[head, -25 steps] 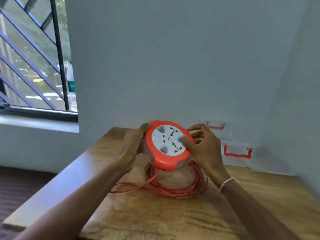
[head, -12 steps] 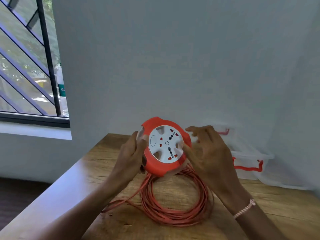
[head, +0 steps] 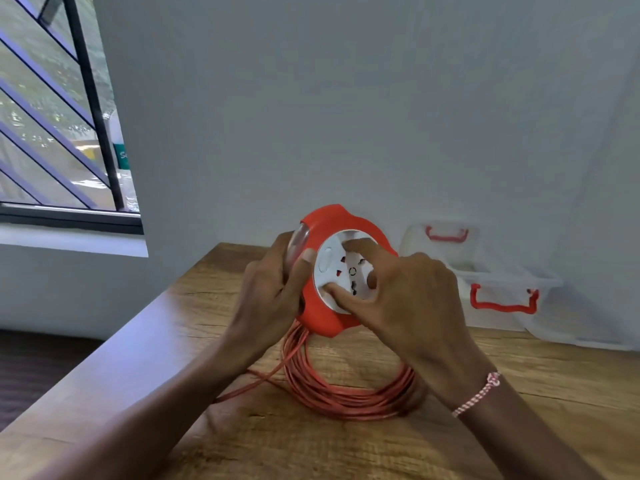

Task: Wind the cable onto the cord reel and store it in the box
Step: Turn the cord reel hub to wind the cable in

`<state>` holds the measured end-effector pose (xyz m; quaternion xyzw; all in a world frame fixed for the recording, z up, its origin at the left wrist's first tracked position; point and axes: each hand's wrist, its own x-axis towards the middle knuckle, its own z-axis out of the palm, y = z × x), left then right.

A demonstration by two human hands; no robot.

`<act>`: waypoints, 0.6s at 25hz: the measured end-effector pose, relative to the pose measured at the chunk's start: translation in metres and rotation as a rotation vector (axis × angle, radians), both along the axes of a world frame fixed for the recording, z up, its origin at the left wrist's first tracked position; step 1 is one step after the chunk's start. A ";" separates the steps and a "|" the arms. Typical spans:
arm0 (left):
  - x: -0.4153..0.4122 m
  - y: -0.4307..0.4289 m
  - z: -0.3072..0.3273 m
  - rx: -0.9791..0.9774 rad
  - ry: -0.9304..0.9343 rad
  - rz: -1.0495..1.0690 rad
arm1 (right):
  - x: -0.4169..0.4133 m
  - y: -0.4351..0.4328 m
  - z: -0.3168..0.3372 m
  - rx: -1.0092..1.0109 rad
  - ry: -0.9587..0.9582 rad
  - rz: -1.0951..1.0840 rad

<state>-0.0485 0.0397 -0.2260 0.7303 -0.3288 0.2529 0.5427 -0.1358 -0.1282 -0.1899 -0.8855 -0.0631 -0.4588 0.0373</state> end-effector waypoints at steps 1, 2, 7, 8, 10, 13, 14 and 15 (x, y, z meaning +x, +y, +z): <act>0.000 -0.001 0.000 0.010 -0.002 0.012 | 0.001 0.002 0.001 0.118 0.050 0.003; -0.001 -0.001 0.001 0.020 -0.001 0.027 | 0.004 0.005 0.002 0.268 0.090 0.013; -0.003 0.000 0.005 0.002 0.048 0.014 | 0.010 0.009 0.005 0.518 0.087 0.006; -0.002 0.002 0.005 -0.015 0.067 0.005 | 0.007 0.004 0.005 0.397 0.029 0.019; 0.001 0.007 0.009 -0.064 0.108 -0.012 | -0.001 -0.010 0.007 0.115 -0.032 0.092; 0.005 0.015 0.016 -0.053 0.135 -0.032 | -0.005 -0.022 0.006 -0.296 0.029 0.065; 0.006 0.016 0.017 -0.026 0.134 -0.042 | -0.005 -0.021 0.005 -0.379 0.026 0.027; 0.007 0.016 0.017 -0.005 0.133 -0.058 | -0.005 -0.019 0.004 -0.429 0.015 0.003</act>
